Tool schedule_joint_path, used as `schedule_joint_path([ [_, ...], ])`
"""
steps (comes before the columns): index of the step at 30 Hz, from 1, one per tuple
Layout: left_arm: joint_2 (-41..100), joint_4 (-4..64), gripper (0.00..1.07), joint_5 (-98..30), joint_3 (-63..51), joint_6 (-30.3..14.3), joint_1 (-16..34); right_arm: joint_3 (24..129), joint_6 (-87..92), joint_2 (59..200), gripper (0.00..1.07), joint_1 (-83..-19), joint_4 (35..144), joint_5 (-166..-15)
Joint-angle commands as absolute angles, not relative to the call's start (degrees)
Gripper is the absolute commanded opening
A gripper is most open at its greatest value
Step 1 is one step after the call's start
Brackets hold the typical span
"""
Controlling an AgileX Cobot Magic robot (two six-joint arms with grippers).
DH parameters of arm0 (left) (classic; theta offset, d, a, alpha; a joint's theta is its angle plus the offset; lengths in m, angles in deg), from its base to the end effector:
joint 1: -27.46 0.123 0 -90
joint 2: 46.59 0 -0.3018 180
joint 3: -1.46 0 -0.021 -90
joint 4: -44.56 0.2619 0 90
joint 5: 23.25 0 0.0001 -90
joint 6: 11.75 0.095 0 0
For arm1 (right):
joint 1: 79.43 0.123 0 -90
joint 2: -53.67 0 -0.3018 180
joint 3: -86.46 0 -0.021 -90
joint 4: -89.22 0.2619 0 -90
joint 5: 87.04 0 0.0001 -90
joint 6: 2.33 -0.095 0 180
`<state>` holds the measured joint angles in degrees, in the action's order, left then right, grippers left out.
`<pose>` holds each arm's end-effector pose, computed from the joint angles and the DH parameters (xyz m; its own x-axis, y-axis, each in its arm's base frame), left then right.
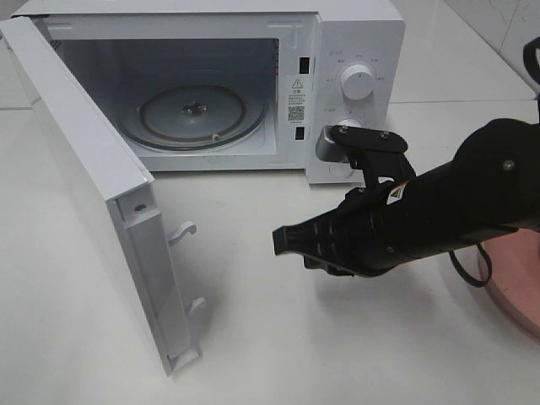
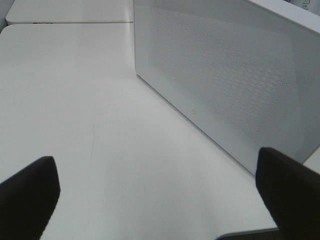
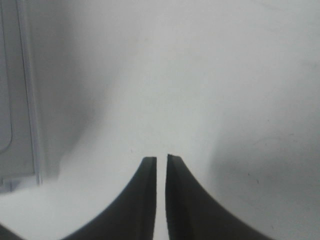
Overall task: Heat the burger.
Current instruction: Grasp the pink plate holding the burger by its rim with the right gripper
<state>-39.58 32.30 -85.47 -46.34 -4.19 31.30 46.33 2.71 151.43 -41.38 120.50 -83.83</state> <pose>-0.0129 -0.0188 0.2862 -0.4415 0.0009 -0.8972 0.1158 0.9917 -0.0560 0.2283 0.1823 0.1684 -0.8247 -0.0850 -0.5592 -0.2970 0.9065 0.3002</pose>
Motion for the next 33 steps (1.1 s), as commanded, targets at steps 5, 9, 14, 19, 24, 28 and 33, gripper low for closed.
schedule_joint_path([
  [5, -40.5, 31.8, 1.0, -84.7, -46.5, -4.1, 31.0, 46.2, 4.1, 146.0, 0.13, -44.1, 107.1, -68.5],
  [9, -40.5, 31.8, 1.0, -84.7, -46.5, -4.1, 31.0, 46.2, 4.0, 141.9, 0.14, -48.1, 101.3, -60.0],
  [14, -40.5, 31.8, 1.0, -84.7, -46.5, -4.1, 31.0, 46.2, 1.9, 138.8, 0.16, -52.2, 96.8, -55.5],
  [19, -40.5, 31.8, 1.0, -84.7, -46.5, -4.1, 31.0, 46.2, -3.4, 135.0, 0.23, -58.1, 91.4, -53.1],
  [24, -40.5, 31.8, 1.0, -84.7, -46.5, -4.1, 31.0, 46.2, -6.3, 133.5, 0.58, -64.5, 86.0, -52.3],
  [28, -40.5, 31.8, 1.0, -84.7, -46.5, -4.1, 31.0, 46.2, -6.3, 133.7, 0.83, -66.5, 83.1, -52.6],
  [33, -40.5, 31.8, 1.0, -84.7, -46.5, -4.1, 31.0, 46.2, -6.5, 134.4, 1.03, -66.9, 80.5, -54.8],
])
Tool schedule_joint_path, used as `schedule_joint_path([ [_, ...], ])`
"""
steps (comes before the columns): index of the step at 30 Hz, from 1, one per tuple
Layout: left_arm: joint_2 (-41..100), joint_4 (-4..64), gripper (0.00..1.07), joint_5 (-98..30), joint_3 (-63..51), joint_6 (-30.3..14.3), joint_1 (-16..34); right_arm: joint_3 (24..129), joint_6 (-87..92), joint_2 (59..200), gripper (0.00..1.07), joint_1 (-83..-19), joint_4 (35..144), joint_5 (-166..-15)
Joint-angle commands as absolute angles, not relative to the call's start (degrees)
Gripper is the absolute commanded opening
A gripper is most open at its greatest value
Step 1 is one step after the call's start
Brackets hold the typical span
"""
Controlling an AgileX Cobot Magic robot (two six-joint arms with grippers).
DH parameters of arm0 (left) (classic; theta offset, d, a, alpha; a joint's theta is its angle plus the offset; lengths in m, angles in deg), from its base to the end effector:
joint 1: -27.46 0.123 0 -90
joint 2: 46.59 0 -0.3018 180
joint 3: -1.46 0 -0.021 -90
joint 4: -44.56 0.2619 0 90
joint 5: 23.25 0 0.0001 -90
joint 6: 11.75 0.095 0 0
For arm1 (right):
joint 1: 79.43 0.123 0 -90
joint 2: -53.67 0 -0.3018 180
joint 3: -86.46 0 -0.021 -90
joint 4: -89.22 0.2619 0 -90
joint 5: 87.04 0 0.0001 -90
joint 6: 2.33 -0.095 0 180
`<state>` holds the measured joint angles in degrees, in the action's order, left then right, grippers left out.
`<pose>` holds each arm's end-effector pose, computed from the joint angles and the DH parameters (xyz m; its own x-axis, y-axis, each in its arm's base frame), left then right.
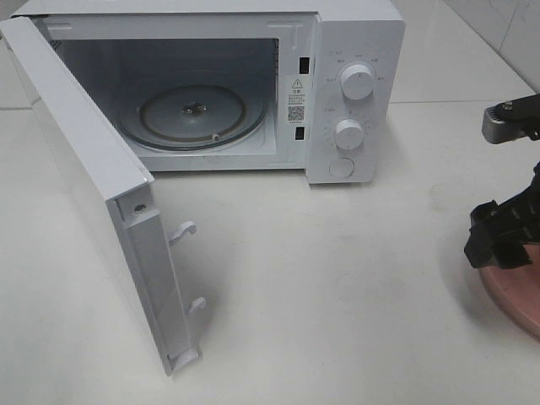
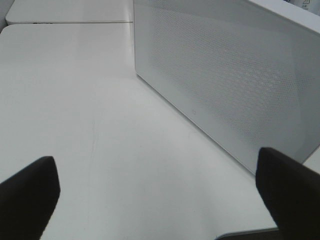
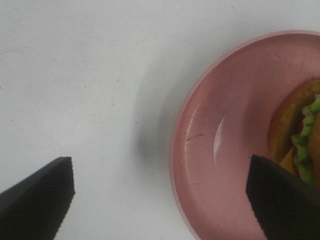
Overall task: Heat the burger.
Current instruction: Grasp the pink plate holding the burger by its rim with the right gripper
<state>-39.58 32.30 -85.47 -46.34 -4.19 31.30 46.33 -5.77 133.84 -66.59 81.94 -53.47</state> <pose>-0.0129 -0.0188 0.2862 -0.4415 0.0009 -0.8972 0.1158 0.9917 -0.0560 0.2230 0.0440 0.2214 -0.8640 -0.2440 -0.4404 -0.2313 0.9693 -0.0831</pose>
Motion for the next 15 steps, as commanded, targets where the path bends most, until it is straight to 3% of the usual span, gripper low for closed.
schedule_joint_path([
  [1, -40.5, 31.8, 1.0, -84.7, -46.5, -4.1, 31.0, 46.2, -6.8, 134.8, 1.02, -66.9, 80.5, -55.4],
  [15, -40.5, 31.8, 1.0, -84.7, -46.5, -4.1, 31.0, 46.7, -12.5, 145.9, 0.96, -68.5, 78.0, -59.4],
])
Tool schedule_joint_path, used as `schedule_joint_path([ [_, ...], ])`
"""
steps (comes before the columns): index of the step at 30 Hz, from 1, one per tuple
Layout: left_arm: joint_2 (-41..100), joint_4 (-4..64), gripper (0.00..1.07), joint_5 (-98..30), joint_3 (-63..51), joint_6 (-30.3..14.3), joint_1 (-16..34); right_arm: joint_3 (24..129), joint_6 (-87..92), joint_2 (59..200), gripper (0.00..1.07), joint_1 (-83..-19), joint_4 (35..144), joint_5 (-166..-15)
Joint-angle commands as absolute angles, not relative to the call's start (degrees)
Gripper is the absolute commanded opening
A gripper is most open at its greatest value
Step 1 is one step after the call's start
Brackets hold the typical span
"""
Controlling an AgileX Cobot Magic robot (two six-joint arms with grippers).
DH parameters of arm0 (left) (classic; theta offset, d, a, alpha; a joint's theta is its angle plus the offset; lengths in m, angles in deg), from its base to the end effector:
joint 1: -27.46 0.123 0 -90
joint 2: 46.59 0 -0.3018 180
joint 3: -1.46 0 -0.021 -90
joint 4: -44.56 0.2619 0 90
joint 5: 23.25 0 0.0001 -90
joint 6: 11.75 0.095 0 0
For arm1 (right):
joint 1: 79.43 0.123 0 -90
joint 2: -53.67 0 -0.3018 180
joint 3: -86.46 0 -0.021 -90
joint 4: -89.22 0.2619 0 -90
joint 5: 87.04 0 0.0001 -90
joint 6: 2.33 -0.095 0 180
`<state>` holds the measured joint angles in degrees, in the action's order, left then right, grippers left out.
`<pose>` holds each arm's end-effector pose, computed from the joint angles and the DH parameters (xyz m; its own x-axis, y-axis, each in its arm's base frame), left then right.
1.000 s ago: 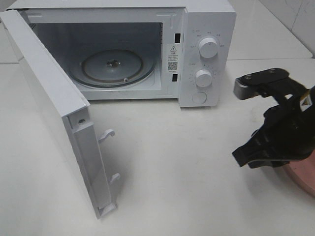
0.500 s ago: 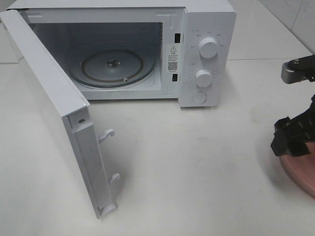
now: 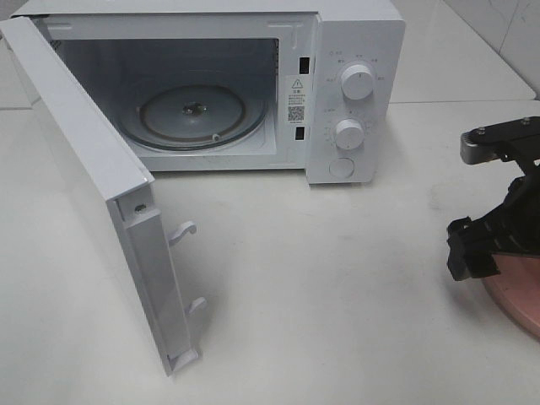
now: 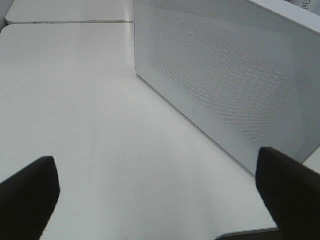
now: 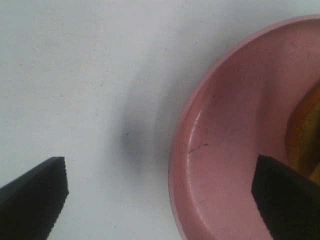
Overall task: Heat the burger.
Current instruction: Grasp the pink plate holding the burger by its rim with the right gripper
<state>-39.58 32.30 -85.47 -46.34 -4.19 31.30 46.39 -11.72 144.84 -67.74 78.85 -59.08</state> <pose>-0.0129 -0.0188 0.2862 -0.4415 0.0009 -0.8972 0.1158 0.9917 -0.0560 0.2475 0.0430 0.1796 -0.9137 -0.1853 -0.3617 -0.1687 0.9826 -0.0774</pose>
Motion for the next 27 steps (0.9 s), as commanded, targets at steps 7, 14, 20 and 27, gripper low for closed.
schedule_joint_path([
  [7, -40.5, 31.8, 1.0, -84.7, -46.5, -4.1, 31.0, 48.6, -12.6, 151.8, 0.93, -69.4, 77.1, -60.2],
  [14, -40.5, 31.8, 1.0, -84.7, -46.5, -4.1, 31.0, 48.9, -13.0, 155.2, 0.9, -69.4, 76.4, -62.5],
  [20, -40.5, 31.8, 1.0, -84.7, -46.5, -4.1, 31.0, 48.9, -13.1, 158.5, 0.87, -69.4, 75.5, -64.9],
  [27, -40.5, 31.8, 1.0, -84.7, -46.5, -4.1, 31.0, 49.6, -13.3, 160.3, 0.85, -69.4, 74.7, -65.2],
])
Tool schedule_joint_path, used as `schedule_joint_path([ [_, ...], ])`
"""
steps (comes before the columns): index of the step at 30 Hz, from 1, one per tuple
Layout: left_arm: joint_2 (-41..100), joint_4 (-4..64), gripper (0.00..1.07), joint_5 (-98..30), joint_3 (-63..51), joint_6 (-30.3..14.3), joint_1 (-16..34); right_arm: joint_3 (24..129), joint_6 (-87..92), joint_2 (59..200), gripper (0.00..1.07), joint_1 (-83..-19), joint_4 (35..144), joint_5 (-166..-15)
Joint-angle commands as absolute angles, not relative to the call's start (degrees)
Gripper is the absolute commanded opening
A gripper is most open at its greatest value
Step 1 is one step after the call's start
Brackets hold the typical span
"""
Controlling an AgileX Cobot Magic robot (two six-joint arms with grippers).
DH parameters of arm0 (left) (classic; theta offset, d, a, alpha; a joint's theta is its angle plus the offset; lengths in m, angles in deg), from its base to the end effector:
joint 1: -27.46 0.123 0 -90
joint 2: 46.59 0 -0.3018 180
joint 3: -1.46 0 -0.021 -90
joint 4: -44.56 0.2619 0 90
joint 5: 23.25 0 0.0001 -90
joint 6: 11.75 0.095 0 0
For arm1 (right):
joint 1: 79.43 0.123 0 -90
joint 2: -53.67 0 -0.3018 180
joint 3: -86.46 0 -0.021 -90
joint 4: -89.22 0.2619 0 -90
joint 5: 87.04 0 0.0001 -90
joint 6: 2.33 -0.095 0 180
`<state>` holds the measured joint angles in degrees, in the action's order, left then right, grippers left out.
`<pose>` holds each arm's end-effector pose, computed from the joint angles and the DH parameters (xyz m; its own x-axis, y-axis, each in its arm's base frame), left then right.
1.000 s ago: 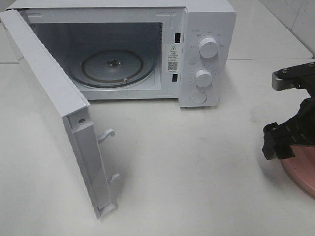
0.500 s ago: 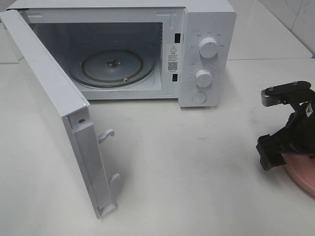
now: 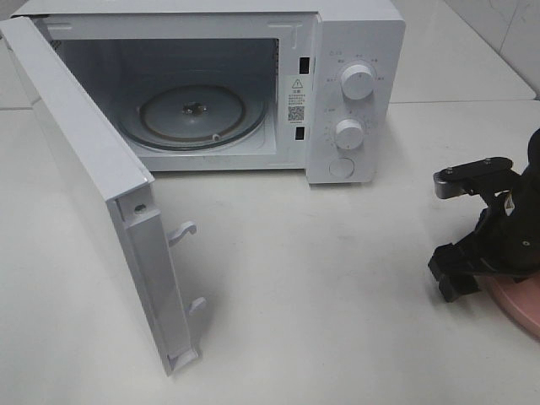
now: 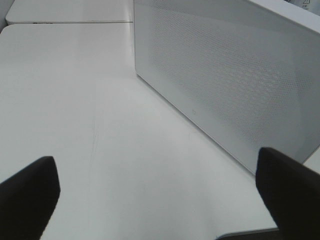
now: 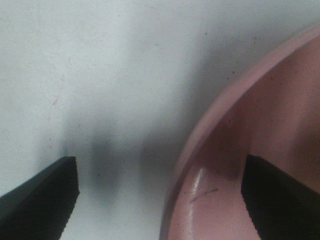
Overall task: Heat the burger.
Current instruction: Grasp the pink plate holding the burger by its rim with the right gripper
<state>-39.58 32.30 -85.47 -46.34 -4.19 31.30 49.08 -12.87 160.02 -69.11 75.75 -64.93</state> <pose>-0.0129 -0.0188 0.2862 -0.4415 0.0009 -0.8972 0.1158 0.9917 -0.0560 0.2777 0.0421 0.1223 -0.9456 -0.2070 -0.2509 -0.1892 0.9775 -0.0935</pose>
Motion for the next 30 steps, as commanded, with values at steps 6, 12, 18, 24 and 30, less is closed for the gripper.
schedule_joint_path([
  [6, -40.5, 31.8, 1.0, -84.7, -46.5, -4.1, 31.0, 49.9, -13.7, 160.3, 0.68, -69.4, 73.7, -64.9],
  [12, -40.5, 31.8, 1.0, -84.7, -46.5, -4.1, 31.0, 49.9, -14.1, 160.3, 0.52, -69.4, 73.5, -64.6],
  [18, -40.5, 31.8, 1.0, -84.7, -46.5, -4.1, 31.0, 49.9, -17.9, 160.3, 0.19, -69.4, 70.4, -63.3],
  [24, -40.5, 31.8, 1.0, -84.7, -46.5, -4.1, 31.0, 49.9, -18.7, 160.3, 0.0, -69.4, 69.9, -62.1],
  [30, -40.5, 31.8, 1.0, -84.7, -46.5, -4.1, 31.0, 50.1, -19.6, 160.3, 0.0, -69.2, 69.8, -60.8],
])
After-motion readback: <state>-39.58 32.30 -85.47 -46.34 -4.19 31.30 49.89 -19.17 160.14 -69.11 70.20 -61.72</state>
